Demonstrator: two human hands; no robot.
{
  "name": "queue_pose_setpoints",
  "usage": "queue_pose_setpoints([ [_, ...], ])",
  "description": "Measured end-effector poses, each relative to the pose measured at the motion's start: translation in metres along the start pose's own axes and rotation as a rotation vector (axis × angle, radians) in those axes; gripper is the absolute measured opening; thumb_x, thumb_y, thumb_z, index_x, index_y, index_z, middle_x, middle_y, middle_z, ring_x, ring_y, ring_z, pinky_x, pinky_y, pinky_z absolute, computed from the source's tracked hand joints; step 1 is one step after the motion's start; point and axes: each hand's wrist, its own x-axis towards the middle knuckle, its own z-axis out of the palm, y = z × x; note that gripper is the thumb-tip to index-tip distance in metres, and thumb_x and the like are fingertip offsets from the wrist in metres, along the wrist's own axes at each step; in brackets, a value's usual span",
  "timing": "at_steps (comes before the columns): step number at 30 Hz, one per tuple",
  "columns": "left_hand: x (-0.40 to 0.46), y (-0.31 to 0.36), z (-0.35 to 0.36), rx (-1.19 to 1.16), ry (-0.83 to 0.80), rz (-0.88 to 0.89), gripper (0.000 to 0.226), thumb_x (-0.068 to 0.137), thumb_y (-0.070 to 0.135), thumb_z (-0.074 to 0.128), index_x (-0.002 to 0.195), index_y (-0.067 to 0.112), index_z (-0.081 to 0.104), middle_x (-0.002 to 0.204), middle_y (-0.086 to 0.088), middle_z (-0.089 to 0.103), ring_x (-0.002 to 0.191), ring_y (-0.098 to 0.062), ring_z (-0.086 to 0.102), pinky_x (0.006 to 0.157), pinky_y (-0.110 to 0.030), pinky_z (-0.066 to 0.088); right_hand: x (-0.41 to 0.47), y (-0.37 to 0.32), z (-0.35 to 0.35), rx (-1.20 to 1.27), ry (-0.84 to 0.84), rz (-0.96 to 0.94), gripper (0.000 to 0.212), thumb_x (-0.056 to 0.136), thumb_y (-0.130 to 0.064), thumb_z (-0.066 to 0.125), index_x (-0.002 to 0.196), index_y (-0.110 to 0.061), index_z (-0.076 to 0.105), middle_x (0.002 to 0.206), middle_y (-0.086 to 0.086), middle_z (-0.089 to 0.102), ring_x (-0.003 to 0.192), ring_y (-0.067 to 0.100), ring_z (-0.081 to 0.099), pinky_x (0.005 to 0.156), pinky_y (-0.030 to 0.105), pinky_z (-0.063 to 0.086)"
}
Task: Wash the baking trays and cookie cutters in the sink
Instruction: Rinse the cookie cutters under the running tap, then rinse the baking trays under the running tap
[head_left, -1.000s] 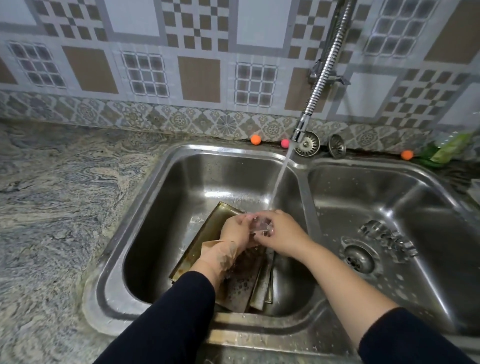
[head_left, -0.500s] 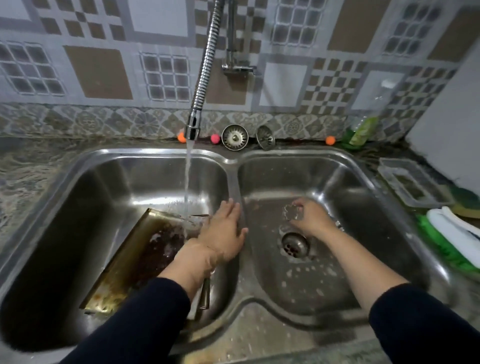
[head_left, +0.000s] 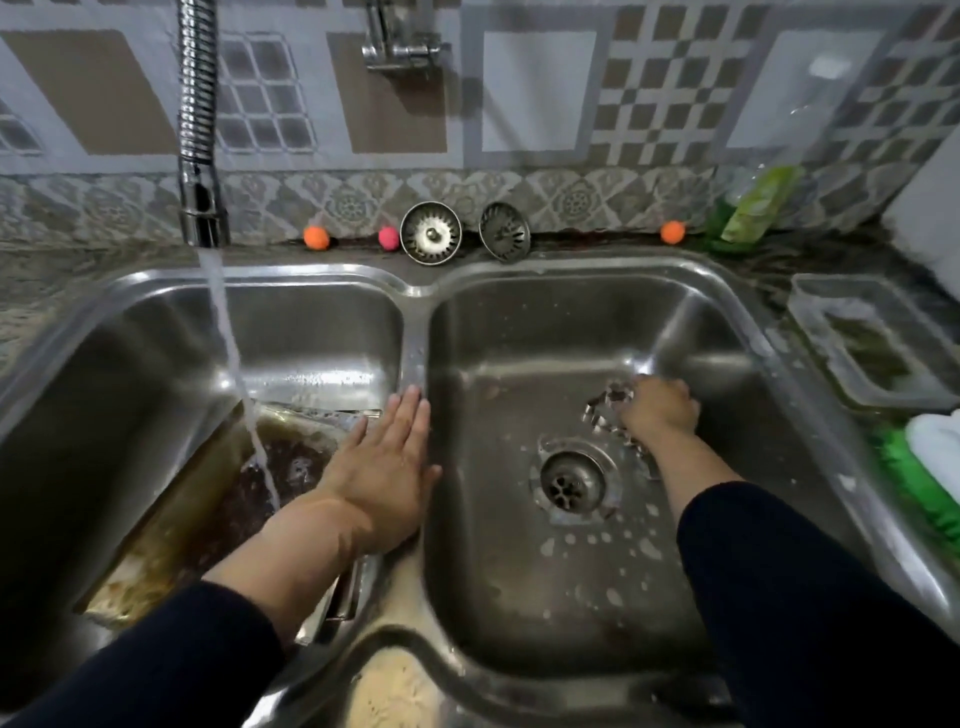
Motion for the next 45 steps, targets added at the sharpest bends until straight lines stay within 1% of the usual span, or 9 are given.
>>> queue_pose_setpoints([
  [10,0.0,0.003,-0.004,-0.029,-0.049,-0.026,0.064,0.102,0.039,0.016,0.15,0.013,-0.017,0.155,-0.002,-0.027,0.144,-0.017,-0.021,0.12,-0.041,-0.006,-0.01,0.003,-0.011,0.035,-0.026,-0.065,0.043,0.089,-0.031,0.061,0.131,-0.029,0.053,0.136,0.004,0.05,0.127,0.026,0.037,0.097,0.039,0.031],
  [18,0.004,-0.004,-0.006,-0.057,-0.043,0.023,0.068,0.101,0.044,0.022,0.151,0.014,-0.012,0.158,-0.001,-0.021,0.146,-0.017,-0.015,0.119,-0.043,-0.004,-0.076,-0.051,-0.05,-0.074,-0.122,-0.315,0.037,0.089,-0.03,0.059,0.125,-0.038,0.056,0.133,-0.004,0.056,0.126,0.022,0.048,0.104,0.039,0.032],
  [22,-0.008,-0.035,-0.005,-0.277,0.04,0.117,0.069,0.097,0.049,0.038,0.153,0.025,0.007,0.161,0.008,-0.001,0.148,-0.016,0.009,0.119,-0.04,0.005,-0.138,-0.107,-0.076,-0.128,-0.107,-0.443,0.037,0.087,-0.036,0.061,0.124,-0.034,0.058,0.127,0.0,0.061,0.116,0.024,0.056,0.094,0.034,0.045],
  [27,-0.032,-0.127,0.033,-0.385,-0.021,-0.11,0.049,0.095,0.043,0.043,0.141,0.029,0.04,0.156,-0.001,0.025,0.141,-0.023,0.028,0.116,-0.044,0.024,-0.226,-0.185,-0.05,0.104,-0.144,-0.595,0.033,0.09,-0.031,0.058,0.122,-0.024,0.062,0.125,0.004,0.06,0.115,0.024,0.056,0.096,0.03,0.045],
  [31,-0.059,-0.187,0.06,-0.359,-0.117,-0.333,0.063,0.095,0.042,0.043,0.151,0.034,0.013,0.161,-0.004,-0.004,0.145,-0.034,0.01,0.118,-0.047,0.016,-0.268,-0.237,0.02,0.23,-0.444,-0.46,0.044,0.09,-0.028,0.058,0.134,-0.02,0.051,0.141,0.006,0.047,0.126,0.024,0.049,0.103,0.03,0.042],
  [33,-0.065,-0.203,0.069,-0.421,-0.173,-0.384,0.072,0.096,0.038,0.044,0.152,0.03,-0.002,0.16,-0.005,-0.012,0.145,-0.036,0.014,0.117,-0.046,0.018,-0.275,-0.253,0.051,0.259,-0.514,-0.305,0.051,0.091,-0.024,0.055,0.14,-0.017,0.041,0.149,0.011,0.033,0.134,0.029,0.039,0.107,0.035,0.038],
  [35,-0.064,-0.212,0.076,-0.487,-0.202,-0.385,0.077,0.095,0.036,0.044,0.151,0.026,-0.008,0.16,-0.01,-0.002,0.141,-0.035,0.028,0.116,-0.045,0.024,-0.276,-0.265,0.071,0.283,-0.5,-0.13,0.06,0.09,-0.019,0.056,0.145,-0.016,0.033,0.152,0.013,0.026,0.137,0.031,0.035,0.108,0.037,0.038],
  [39,-0.063,-0.22,0.078,-0.567,-0.177,-0.383,0.071,0.097,0.032,0.04,0.152,0.026,-0.004,0.157,-0.011,0.014,0.135,-0.036,0.037,0.112,-0.043,0.03,-0.274,-0.274,0.091,0.335,-0.435,0.063,0.065,0.086,-0.018,0.057,0.146,-0.02,0.033,0.153,0.013,0.017,0.137,0.033,0.033,0.107,0.039,0.04],
  [45,-0.058,-0.214,0.075,-0.519,0.001,-0.459,0.054,0.094,0.02,0.04,0.146,0.019,0.025,0.149,-0.01,0.027,0.127,-0.035,0.039,0.103,-0.044,0.039,-0.266,-0.26,0.093,0.312,-0.429,0.074,0.046,0.085,-0.017,0.061,0.129,-0.01,0.054,0.146,0.009,0.027,0.121,0.029,0.049,0.094,0.032,0.049],
])
